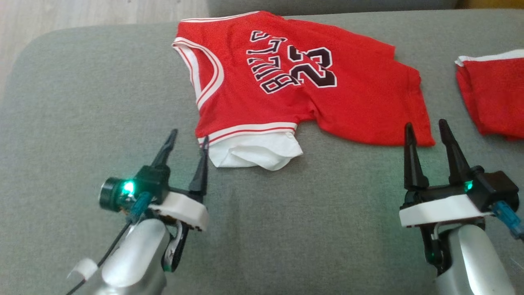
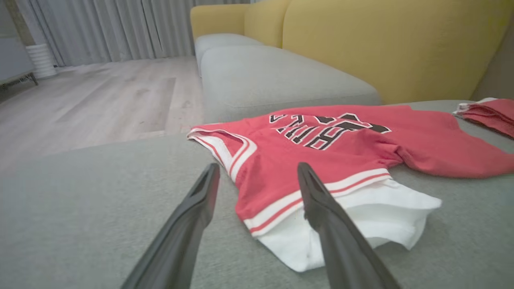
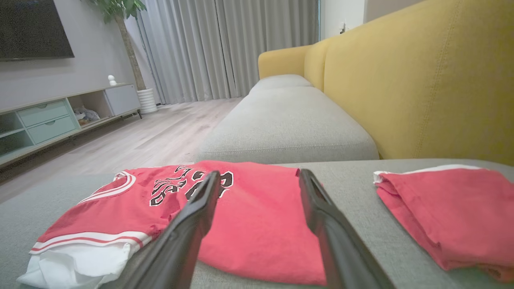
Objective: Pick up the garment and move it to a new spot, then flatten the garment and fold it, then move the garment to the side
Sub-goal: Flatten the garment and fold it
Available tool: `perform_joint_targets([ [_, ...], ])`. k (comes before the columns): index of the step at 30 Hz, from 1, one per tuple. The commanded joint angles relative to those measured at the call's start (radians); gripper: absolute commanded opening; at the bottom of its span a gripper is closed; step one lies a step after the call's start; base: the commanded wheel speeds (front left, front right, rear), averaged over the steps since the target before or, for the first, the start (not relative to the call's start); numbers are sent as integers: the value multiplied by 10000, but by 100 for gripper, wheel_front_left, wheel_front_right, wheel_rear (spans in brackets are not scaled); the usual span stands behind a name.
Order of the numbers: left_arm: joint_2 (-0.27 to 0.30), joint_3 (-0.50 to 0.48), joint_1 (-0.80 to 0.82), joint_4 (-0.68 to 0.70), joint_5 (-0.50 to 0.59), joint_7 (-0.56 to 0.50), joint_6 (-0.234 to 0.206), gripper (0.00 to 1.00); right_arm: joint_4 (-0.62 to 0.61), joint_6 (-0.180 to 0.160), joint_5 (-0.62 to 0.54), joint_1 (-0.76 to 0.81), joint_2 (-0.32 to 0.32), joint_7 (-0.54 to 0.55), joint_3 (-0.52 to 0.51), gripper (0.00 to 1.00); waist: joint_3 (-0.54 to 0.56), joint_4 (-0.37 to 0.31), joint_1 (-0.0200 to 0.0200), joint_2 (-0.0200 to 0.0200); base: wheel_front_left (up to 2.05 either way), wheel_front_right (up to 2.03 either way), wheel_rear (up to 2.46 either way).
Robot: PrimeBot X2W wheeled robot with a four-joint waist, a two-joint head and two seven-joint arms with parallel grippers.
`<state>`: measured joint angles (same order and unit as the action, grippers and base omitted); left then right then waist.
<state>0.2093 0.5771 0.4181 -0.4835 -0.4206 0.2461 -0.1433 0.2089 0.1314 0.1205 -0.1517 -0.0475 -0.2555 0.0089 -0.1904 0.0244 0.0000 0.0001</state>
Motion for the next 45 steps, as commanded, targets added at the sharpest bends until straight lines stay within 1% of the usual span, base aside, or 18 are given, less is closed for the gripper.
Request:
perform_joint_targets([
  [1, 172, -181, 512, 257, 71, -120, 126, 100, -270, -7, -32, -187, -28, -63, 295, 100, -73, -126, 0, -1, 0, 0, 0],
  [6, 204, 517, 778, -45, 201, -1056, 784, 100, -242, -7, 41, -226, -28, -63, 397, 100, -280, -445, 0, -1, 0, 0, 0],
  [9, 211, 744, 988, -282, 224, -1522, 1003, 100, -233, -7, 80, -274, -28, -63, 418, 100, -432, -659, 0, -1, 0, 0, 0],
  [15, 227, 850, 1358, -745, 297, -2143, 844, 100, -271, -7, 211, -392, -28, -63, 343, 100, -685, -998, 0, -1, 0, 0, 0],
  [19, 240, 858, 1583, -958, 365, -2150, 731, 100, -262, -7, 267, -418, -28, -63, 330, 100, -767, -1130, 0, -1, 0, 0, 0],
  [20, 232, 878, 1616, -991, 360, -2173, 750, 82, -257, -7, 284, -419, -28, -63, 317, 100, -770, -1149, 0, -1, 0, 0, 0],
  [21, 228, 912, 1644, -1013, 355, -2211, 790, 43, -253, -7, 297, -422, -28, -63, 304, 100, -775, -1159, 0, -1, 0, 0, 0],
  [22, 224, 951, 1667, -1016, 356, -2243, 829, 0, -249, -7, 306, -422, -28, -63, 282, 100, -769, -1155, 0, -1, 0, 0, 0],
  [28, 257, 1135, 1598, -744, 396, -2168, 914, 0, -113, -7, 307, -369, -28, -63, 181, 100, -501, -973, 0, -1, 0, 0, 0],
  [34, 467, 1412, 1143, 83, 494, -2263, 879, 0, 65, -7, 307, -262, -28, -63, 102, 100, 15, -617, 0, -1, 0, 0, 0],
  [38, 613, 1766, 692, 862, 577, -2613, 907, 0, 202, -7, 331, -138, -28, -63, 47, 100, 351, -300, 0, -1, 0, 0, 0],
  [44, 811, 2390, 30, 1878, 678, -3418, 963, 0, 351, -7, 302, -38, -28, -63, 62, 100, 601, 134, 0, -1, 0, 0, 0],
  [45, 848, 2478, -72, 1985, 677, -3573, 966, 3, 377, -7, 298, -36, -28, -63, 62, 100, 623, 184, 0, -1, 0, 0, 0],
])
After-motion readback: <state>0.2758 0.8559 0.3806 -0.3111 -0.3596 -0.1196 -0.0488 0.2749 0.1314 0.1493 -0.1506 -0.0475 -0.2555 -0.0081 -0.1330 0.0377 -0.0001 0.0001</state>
